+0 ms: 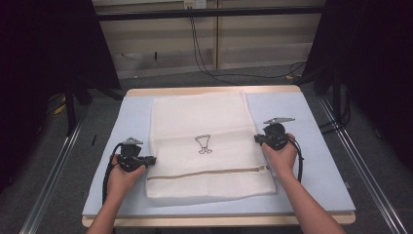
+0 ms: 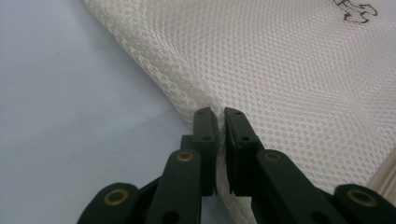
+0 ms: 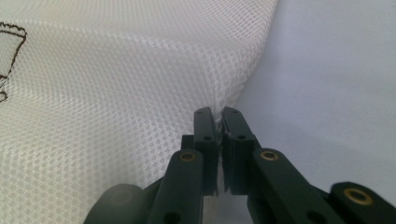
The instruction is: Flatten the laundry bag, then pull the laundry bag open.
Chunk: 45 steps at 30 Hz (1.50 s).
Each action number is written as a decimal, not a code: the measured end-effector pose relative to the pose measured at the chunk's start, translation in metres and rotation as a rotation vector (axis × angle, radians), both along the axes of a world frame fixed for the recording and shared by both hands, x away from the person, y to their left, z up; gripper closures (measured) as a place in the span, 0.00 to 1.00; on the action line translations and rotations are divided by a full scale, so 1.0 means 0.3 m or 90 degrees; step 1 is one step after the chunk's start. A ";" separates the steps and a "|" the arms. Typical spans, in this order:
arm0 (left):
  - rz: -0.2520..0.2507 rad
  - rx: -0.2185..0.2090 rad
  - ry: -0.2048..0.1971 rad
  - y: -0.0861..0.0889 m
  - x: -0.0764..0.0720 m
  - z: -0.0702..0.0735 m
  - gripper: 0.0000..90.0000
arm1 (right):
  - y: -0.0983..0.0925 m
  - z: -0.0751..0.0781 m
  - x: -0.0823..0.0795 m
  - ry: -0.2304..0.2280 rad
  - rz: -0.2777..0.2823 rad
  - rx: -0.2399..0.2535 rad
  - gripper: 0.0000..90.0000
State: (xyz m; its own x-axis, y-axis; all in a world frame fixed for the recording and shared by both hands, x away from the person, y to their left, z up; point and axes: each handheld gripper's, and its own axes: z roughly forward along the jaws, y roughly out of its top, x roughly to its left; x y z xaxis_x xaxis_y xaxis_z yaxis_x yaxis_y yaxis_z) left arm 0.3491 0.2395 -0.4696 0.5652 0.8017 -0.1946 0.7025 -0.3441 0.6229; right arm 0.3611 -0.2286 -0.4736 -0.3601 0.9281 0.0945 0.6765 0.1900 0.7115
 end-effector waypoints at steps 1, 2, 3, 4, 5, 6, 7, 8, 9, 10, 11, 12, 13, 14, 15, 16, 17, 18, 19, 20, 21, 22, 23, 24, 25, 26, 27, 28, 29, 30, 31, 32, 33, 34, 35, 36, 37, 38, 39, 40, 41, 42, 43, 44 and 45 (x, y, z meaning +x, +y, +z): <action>0.000 0.000 -0.001 -0.008 0.007 0.001 0.95 | -0.007 0.000 -0.004 -0.002 0.002 -0.004 0.96; 0.009 -0.007 -0.006 -0.019 0.012 -0.001 0.95 | -0.014 0.000 -0.009 -0.002 -0.001 -0.006 0.96; 0.010 -0.005 -0.011 -0.027 0.018 -0.001 0.95 | -0.023 0.000 -0.014 -0.002 -0.003 -0.007 0.96; 0.008 -0.005 -0.014 -0.033 0.023 -0.003 0.95 | -0.034 -0.002 -0.020 -0.002 -0.005 -0.004 0.96; 0.009 -0.007 -0.012 -0.041 0.027 -0.004 0.95 | -0.044 -0.005 -0.025 -0.001 -0.008 -0.003 0.96; 0.000 -0.005 -0.009 -0.046 0.030 -0.004 0.95 | -0.054 -0.007 -0.030 -0.001 -0.008 -0.001 0.95; 0.005 -0.006 -0.010 -0.051 0.028 -0.005 0.95 | -0.062 -0.008 -0.036 0.001 -0.010 0.000 0.95; 0.006 -0.006 -0.012 -0.054 0.026 -0.006 0.95 | -0.067 -0.009 -0.039 -0.001 -0.008 0.004 0.95; 0.000 0.001 -0.012 -0.050 0.025 -0.004 0.95 | -0.072 -0.009 -0.042 -0.001 -0.006 0.006 0.95; 0.004 -0.003 -0.011 -0.048 0.021 -0.002 0.95 | -0.073 -0.009 -0.045 0.000 -0.006 0.007 0.95; 0.004 -0.001 -0.011 -0.044 0.019 -0.002 0.95 | -0.073 -0.008 -0.046 -0.001 0.001 0.006 0.95; 0.003 -0.003 -0.007 -0.040 0.017 -0.001 0.96 | -0.072 -0.009 -0.046 -0.004 0.006 0.003 0.95; 0.006 -0.004 -0.010 -0.036 0.015 -0.002 0.96 | -0.069 -0.007 -0.048 -0.001 0.005 0.002 0.95; 0.009 -0.002 -0.012 -0.030 0.015 -0.002 0.96 | -0.067 -0.007 -0.049 -0.002 0.011 0.001 0.95; 0.014 -0.009 -0.006 -0.028 0.012 -0.001 0.96 | -0.062 -0.006 -0.051 0.006 0.010 0.002 0.95; 0.014 -0.009 -0.006 -0.028 0.012 -0.001 0.96 | -0.060 -0.008 -0.052 0.001 0.020 -0.001 0.95; 0.019 -0.012 -0.007 -0.021 0.010 -0.001 0.96 | -0.057 -0.008 -0.054 0.001 0.025 -0.004 0.95; 0.016 -0.012 -0.006 -0.016 0.010 -0.002 0.96 | -0.052 -0.007 -0.059 0.006 0.024 -0.003 0.95; 0.023 -0.017 -0.004 -0.014 0.008 -0.002 0.96 | -0.052 -0.006 -0.061 0.001 0.034 -0.005 0.95; 0.020 -0.012 -0.003 -0.008 0.007 -0.002 0.96 | -0.049 -0.005 -0.066 0.003 0.036 -0.004 0.95; 0.018 -0.011 -0.001 -0.005 0.006 -0.001 0.96 | -0.048 -0.003 -0.070 0.000 0.040 -0.004 0.95; 0.023 -0.017 -0.001 -0.007 0.003 -0.002 0.96 | -0.047 -0.001 -0.076 0.003 0.038 0.000 0.94; 0.025 -0.016 -0.001 -0.006 0.001 -0.002 0.96 | -0.048 -0.001 -0.079 0.001 0.043 -0.002 0.94; 0.017 -0.011 0.002 -0.003 -0.001 0.001 0.96 | -0.049 -0.001 -0.082 0.000 0.047 -0.002 0.94; 0.018 -0.012 0.003 -0.003 -0.004 0.001 0.96 | -0.050 -0.002 -0.085 0.000 0.048 -0.001 0.94; 0.024 -0.017 0.003 -0.003 -0.006 0.001 0.96 | -0.051 -0.003 -0.088 0.000 0.050 0.002 0.94; 0.022 -0.019 0.004 -0.002 -0.007 0.002 0.96 | -0.052 -0.004 -0.089 0.000 0.052 0.004 0.94; 0.022 -0.018 0.004 -0.002 -0.008 0.002 0.96 | -0.053 -0.005 -0.091 0.000 0.051 0.005 0.93; 0.016 -0.012 0.006 0.001 -0.008 0.004 0.96 | -0.056 -0.006 -0.091 -0.003 0.052 0.007 0.92; 0.018 -0.011 0.004 0.001 -0.009 0.005 0.96 | -0.058 -0.007 -0.091 -0.006 0.053 0.009 0.91; 0.017 -0.012 0.007 -0.001 -0.010 0.006 0.96 | -0.059 -0.007 -0.091 -0.008 0.055 0.011 0.91; 0.018 -0.013 0.006 -0.002 -0.012 0.007 0.96 | -0.060 -0.008 -0.091 -0.013 0.059 0.013 0.91; 0.016 -0.011 0.006 0.001 -0.013 0.010 0.96 | -0.060 -0.008 -0.091 -0.014 0.062 0.013 0.91; 0.021 -0.018 0.003 -0.001 -0.016 0.009 0.96 | -0.061 -0.010 -0.090 -0.014 0.064 0.013 0.90; 0.018 -0.016 0.002 0.002 -0.017 0.010 0.95 | -0.061 -0.010 -0.090 -0.013 0.065 0.014 0.89; 0.019 -0.018 -0.001 0.006 -0.017 0.011 0.94 | -0.061 -0.009 -0.091 -0.013 0.064 0.012 0.86; 0.025 -0.027 -0.003 0.007 -0.019 0.012 0.93 | -0.062 -0.007 -0.092 -0.015 0.062 0.010 0.83; 0.022 -0.027 -0.003 0.011 -0.019 0.016 0.91 | -0.064 -0.004 -0.095 -0.019 0.059 0.008 0.81; 0.026 -0.031 -0.004 0.014 -0.020 0.021 0.90 | -0.066 0.001 -0.100 -0.024 0.056 0.007 0.77; 0.035 -0.046 -0.007 0.013 -0.022 0.026 0.87 | -0.068 0.006 -0.104 -0.030 0.057 0.005 0.74; 0.032 -0.042 -0.015 0.018 -0.022 0.034 0.82 | -0.072 0.012 -0.110 -0.035 0.055 0.006 0.73; 0.035 -0.038 -0.020 0.020 -0.023 0.045 0.77 | -0.076 0.018 -0.116 -0.040 0.057 0.005 0.72; 0.035 -0.045 -0.023 0.019 -0.025 0.054 0.76 | -0.081 0.025 -0.124 -0.043 0.061 0.005 0.71; 0.041 -0.056 -0.027 0.014 -0.029 0.064 0.75 | -0.085 0.031 -0.132 -0.050 0.061 0.002 0.71; 0.035 -0.058 -0.031 0.011 -0.031 0.073 0.73 | -0.090 0.037 -0.141 -0.051 0.063 0.005 0.71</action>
State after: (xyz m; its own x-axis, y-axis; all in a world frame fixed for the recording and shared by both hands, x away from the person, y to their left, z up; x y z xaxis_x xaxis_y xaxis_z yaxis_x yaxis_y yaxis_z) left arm 0.3398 0.2428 -0.4476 0.5319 0.8118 -0.2408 0.6864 -0.2468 0.6840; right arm 0.3189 -0.2555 -0.4626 -0.4563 0.8871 0.0690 0.5960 0.2471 0.7640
